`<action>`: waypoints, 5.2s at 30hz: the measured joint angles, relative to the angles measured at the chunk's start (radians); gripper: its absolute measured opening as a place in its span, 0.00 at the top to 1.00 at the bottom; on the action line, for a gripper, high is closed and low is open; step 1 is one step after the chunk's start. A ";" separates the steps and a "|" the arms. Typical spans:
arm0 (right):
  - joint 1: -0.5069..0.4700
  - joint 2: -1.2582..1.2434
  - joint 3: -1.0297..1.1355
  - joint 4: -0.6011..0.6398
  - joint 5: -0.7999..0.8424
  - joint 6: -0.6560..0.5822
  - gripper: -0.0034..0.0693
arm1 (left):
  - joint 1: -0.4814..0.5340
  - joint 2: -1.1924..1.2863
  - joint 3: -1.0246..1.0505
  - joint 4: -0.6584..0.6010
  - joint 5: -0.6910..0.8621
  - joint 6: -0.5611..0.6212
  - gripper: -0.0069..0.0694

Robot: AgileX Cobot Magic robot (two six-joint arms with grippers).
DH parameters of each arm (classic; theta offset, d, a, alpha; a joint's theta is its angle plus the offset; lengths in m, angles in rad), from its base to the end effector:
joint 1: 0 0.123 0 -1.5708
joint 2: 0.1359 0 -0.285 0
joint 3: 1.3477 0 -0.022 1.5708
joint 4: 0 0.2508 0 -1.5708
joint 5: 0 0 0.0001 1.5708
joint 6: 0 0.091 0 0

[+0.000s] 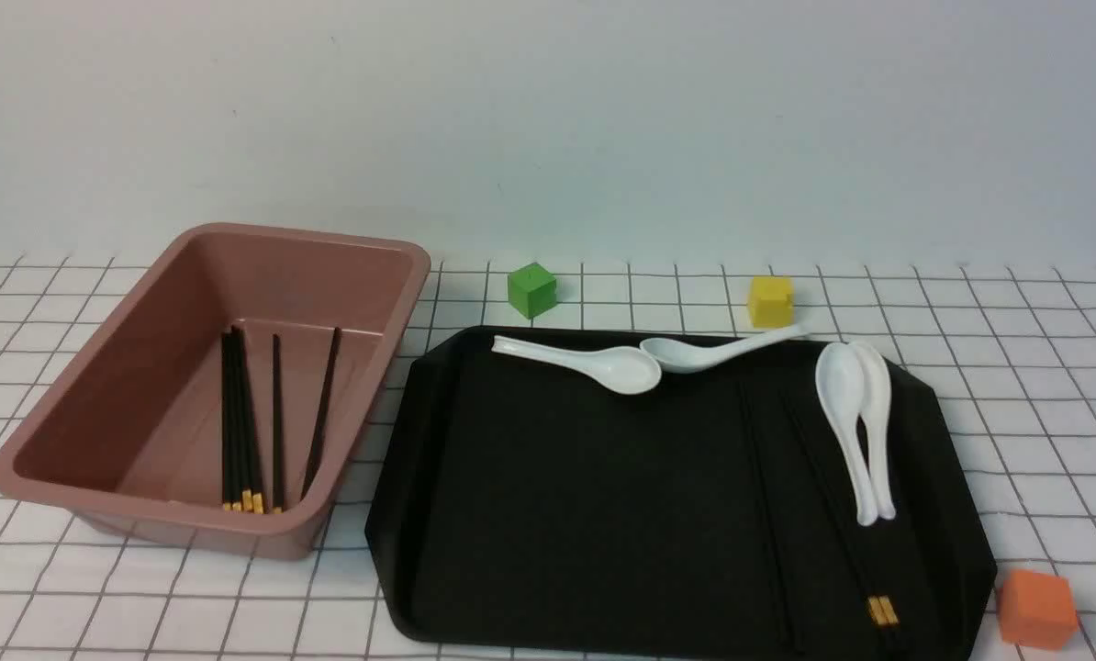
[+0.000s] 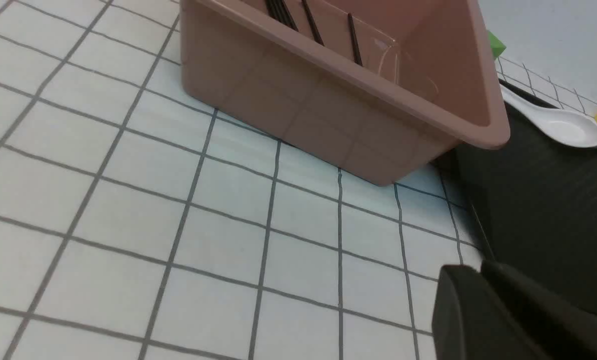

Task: On white black tablecloth take chopsticks from black tray and put them in box.
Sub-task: 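Move the gripper over the chopsticks on the black tray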

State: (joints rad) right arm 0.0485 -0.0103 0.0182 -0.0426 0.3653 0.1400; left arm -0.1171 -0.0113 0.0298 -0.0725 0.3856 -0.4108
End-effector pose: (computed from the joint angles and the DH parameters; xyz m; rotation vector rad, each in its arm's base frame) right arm 0.0528 0.0012 0.1748 0.0586 1.8565 0.0892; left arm 0.0517 -0.0086 0.1692 -0.3242 1.8820 -0.4309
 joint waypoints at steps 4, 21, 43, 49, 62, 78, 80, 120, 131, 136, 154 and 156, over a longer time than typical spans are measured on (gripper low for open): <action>0.000 0.000 0.000 0.000 0.000 0.000 0.62 | 0.000 0.000 0.000 0.000 0.000 0.000 0.84; 0.000 0.000 0.000 0.000 0.000 0.000 0.62 | 0.000 0.000 0.000 0.000 0.000 0.000 0.84; 0.000 0.000 0.000 -0.001 0.000 0.000 0.62 | 0.000 0.000 0.000 0.000 0.000 0.000 0.84; 0.000 0.000 0.000 0.077 -0.005 0.041 0.62 | 0.000 0.000 0.000 0.000 0.000 0.000 0.84; 0.000 0.000 0.006 0.641 -0.084 0.215 0.62 | 0.000 0.000 0.000 0.000 0.000 0.000 0.84; 0.000 0.627 -0.482 0.187 0.369 0.006 0.97 | 0.000 0.000 0.000 0.000 0.000 0.000 0.82; 0.000 0.756 -0.501 0.189 0.429 0.010 0.97 | 0.000 0.000 0.000 0.000 0.000 0.000 0.81; 0.333 1.910 -1.134 0.262 0.257 0.093 0.62 | 0.000 -0.001 0.000 0.000 0.000 0.000 0.76; 0.332 1.915 -1.149 0.248 0.288 0.097 0.82 | 0.000 -0.001 0.000 0.000 0.000 0.000 0.75; 0.332 1.890 -1.177 0.231 0.408 0.101 0.91 | 0.000 -0.001 0.000 0.000 0.000 0.000 0.75; 0.343 1.768 -1.235 0.160 0.571 0.202 0.89 | 0.000 -0.001 0.000 0.000 0.000 0.000 0.73; 0.358 1.779 -1.235 0.147 0.567 0.204 0.85 | 0.000 -0.001 0.000 0.000 0.000 0.000 0.73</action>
State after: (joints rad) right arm 0.4062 1.7691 -1.2170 0.1043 0.9326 0.3444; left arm -0.1171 -0.0121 0.0298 -0.0725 0.3856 -0.4108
